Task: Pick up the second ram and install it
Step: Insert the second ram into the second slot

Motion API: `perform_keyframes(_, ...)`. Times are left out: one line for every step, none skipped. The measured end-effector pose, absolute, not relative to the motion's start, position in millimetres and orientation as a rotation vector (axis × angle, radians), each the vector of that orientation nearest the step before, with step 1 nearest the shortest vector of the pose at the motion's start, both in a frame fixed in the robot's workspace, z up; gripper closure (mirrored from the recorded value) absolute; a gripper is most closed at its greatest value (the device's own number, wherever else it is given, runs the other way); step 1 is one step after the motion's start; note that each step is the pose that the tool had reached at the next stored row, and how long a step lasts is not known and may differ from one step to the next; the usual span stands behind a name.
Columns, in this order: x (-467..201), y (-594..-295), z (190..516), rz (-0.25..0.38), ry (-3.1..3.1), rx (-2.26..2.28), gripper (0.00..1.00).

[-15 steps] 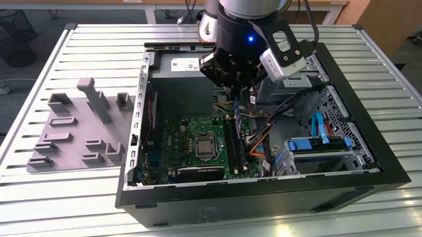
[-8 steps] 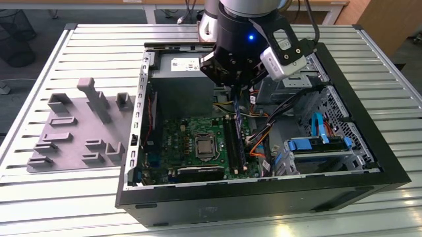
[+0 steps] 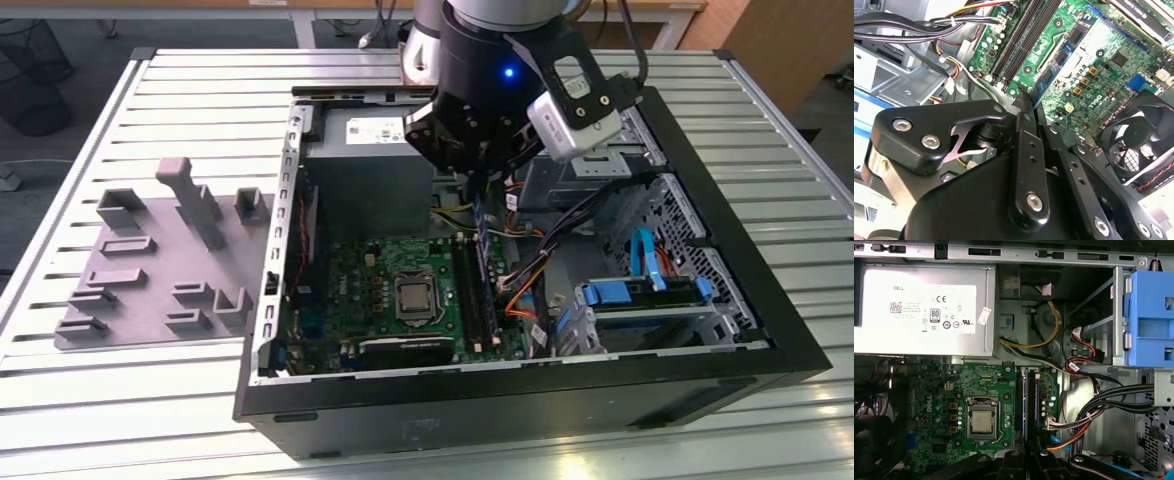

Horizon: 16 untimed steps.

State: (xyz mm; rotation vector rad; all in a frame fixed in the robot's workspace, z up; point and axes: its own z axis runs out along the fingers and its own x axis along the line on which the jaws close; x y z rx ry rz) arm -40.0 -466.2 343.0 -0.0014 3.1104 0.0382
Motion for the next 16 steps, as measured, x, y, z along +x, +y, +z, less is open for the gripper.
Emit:
perform_keyframes(-40.0, -466.2, 343.2, 0.038, 3.11, -0.001, 0.86)
perform_keyframes(-40.0, -466.1, 343.5, 0.038, 3.11, -0.001, 0.86)
perform_keyframes(-40.0, -466.2, 343.7, 0.038, 3.11, -0.001, 0.86)
perform_keyframes(-40.0, -466.2, 344.0, 0.038, 3.11, -0.001, 0.86)
perform_keyframes(-40.0, -466.1, 344.3, 0.038, 3.11, -0.001, 0.86)
perform_keyframes(-40.0, -466.1, 344.5, 0.038, 3.11, -0.001, 0.86)
perform_keyframes(-40.0, -466.2, 344.8, 0.038, 3.11, -0.001, 0.86)
perform_keyframes(-40.0, -466.2, 345.1, 0.038, 3.11, -0.001, 0.86)
perform_keyframes(-40.0, -466.1, 345.3, 0.038, 3.11, -0.001, 0.86)
perform_keyframes(-40.0, -466.2, 345.6, 0.038, 3.11, -0.001, 0.86)
perform_keyframes(-40.0, -466.2, 345.9, 0.038, 3.11, -0.001, 0.86)
perform_keyframes(-40.0, -466.2, 346.1, 0.038, 3.11, -0.001, 0.86)
perform_keyframes(-40.0, -466.2, 346.4, 0.038, 3.11, -0.001, 0.86)
perform_keyframes(-40.0, -466.2, 346.7, 0.038, 3.11, -0.001, 0.86)
perform_keyframes(-40.0, -466.2, 346.9, 0.038, 3.11, -0.001, 0.86)
perform_keyframes(-40.0, -466.2, 347.2, 0.038, 3.11, -0.001, 0.86)
